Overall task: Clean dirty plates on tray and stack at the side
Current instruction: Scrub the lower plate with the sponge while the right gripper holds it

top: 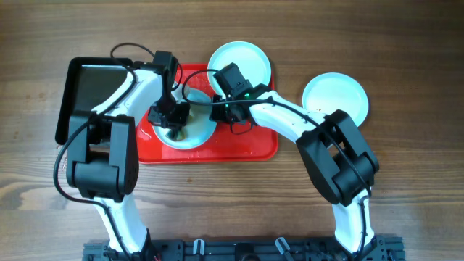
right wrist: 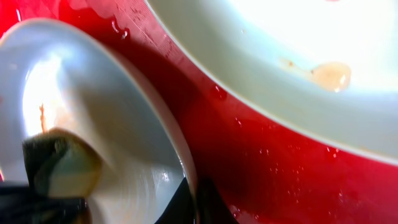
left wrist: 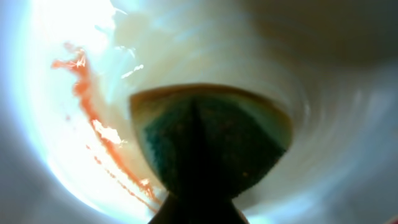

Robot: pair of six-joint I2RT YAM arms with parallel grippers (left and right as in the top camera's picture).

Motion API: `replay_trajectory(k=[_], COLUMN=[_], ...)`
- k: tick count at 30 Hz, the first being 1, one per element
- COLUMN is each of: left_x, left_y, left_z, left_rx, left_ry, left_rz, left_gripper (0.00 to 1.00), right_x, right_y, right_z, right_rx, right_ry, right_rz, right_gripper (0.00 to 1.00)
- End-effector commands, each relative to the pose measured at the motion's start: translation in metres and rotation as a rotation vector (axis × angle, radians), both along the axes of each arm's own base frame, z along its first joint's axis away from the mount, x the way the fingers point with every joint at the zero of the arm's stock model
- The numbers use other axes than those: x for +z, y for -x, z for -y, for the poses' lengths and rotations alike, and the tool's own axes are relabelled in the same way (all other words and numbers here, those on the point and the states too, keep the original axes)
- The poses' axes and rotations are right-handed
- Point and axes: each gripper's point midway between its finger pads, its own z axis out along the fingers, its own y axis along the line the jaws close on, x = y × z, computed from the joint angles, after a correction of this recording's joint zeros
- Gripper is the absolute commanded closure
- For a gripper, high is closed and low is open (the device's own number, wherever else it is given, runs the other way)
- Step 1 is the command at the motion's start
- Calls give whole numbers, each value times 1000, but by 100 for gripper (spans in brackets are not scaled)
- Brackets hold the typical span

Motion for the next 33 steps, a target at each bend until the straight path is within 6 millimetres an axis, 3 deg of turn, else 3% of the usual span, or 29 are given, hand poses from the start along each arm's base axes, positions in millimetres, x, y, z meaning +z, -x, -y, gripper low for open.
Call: replay_trajectory(k=[1,3,8,11,12,14,17,19,21,24,25,28,30,33], left_x=[-18,-15,-14,-18,-12,-2,10,12,8,-13,-20,-21,-16,-14], left_y=[-16,-34,-69,-77,-72,-64,-54,-39,-23,6,6,-10,-30,-45], left_z=[-62,-73,-62,0,32,61,82,86,79,28,-4,-53,-74,-79], left_rx=[283,380,455,315,268,244,235,247,233,273,327,432,464,473], left_ry=[-342,-398,-322,32,216,390,530,553,513,194,6,-271,-386,-413], left_rz=[93,189,328,277,227,170,106,37,-20,-100,-72,54,176,249], left_gripper=[96,96,96,96,96,96,96,96,96,96,96,96,96,96], right_x=[-6,-6,-6,-5,-5,-5,-5,-5,-5,-4,-3,-3,-3,-3], right_y=[-7,-7,-7,-6,-6,-6,-6,-5,-5,-6,-6,-5,-5,-5], right_z=[2,2,2,0,0,0,0,-1,-1,-2,-3,-3,-3,-3], right_rx=[-34,-34,-31,-26,-26,-26,-25,-21,-17,-17,-17,-13,-10,-3], right_ry=[0,-1,-1,-9,-9,-9,-11,-15,-17,-22,-23,-28,-27,-26], right_rz=[-9,-8,-6,-11,-11,-11,-11,-14,-15,-8,-7,-11,-10,-7], right_gripper=[95,95,95,95,95,95,95,95,96,95,96,95,95,95])
